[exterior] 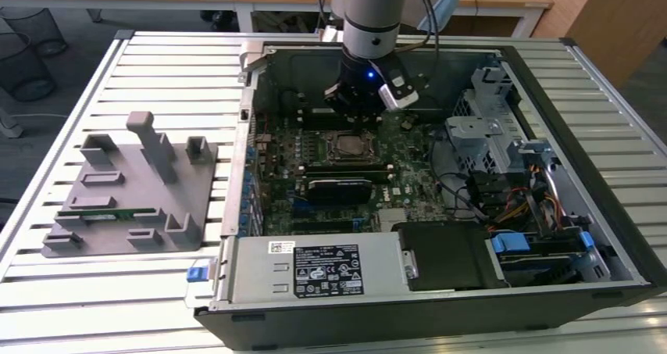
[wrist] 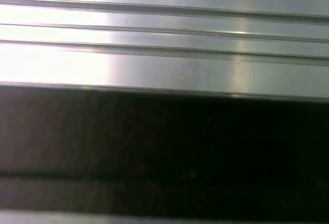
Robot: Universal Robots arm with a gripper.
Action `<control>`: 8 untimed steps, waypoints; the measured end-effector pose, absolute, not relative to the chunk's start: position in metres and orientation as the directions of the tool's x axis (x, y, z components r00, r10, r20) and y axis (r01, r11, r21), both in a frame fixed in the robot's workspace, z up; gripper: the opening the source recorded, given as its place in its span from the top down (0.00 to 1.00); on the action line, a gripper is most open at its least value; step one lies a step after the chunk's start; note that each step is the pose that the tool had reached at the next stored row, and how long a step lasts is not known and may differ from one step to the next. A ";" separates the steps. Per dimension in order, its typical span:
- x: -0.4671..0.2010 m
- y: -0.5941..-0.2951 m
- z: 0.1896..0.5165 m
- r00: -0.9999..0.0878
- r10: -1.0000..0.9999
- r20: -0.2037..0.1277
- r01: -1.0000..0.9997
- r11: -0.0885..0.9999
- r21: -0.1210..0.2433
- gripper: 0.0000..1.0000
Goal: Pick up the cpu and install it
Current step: 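Install the first cpu locking lever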
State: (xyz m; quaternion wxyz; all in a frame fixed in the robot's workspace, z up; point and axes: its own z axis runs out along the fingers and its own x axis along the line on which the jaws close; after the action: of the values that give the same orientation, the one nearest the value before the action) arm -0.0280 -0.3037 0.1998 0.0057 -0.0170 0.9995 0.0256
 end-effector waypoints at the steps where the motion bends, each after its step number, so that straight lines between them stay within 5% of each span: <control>1: -0.028 -0.304 0.200 -0.999 -0.034 -0.012 -0.034 0.998 0.051 0.89; 8: -0.028 -0.304 0.205 -0.999 -0.034 -0.012 -0.034 0.998 0.052 0.89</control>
State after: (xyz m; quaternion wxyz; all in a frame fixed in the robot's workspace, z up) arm -0.0280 -0.3036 0.2047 0.0058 -0.0170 0.9995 0.0260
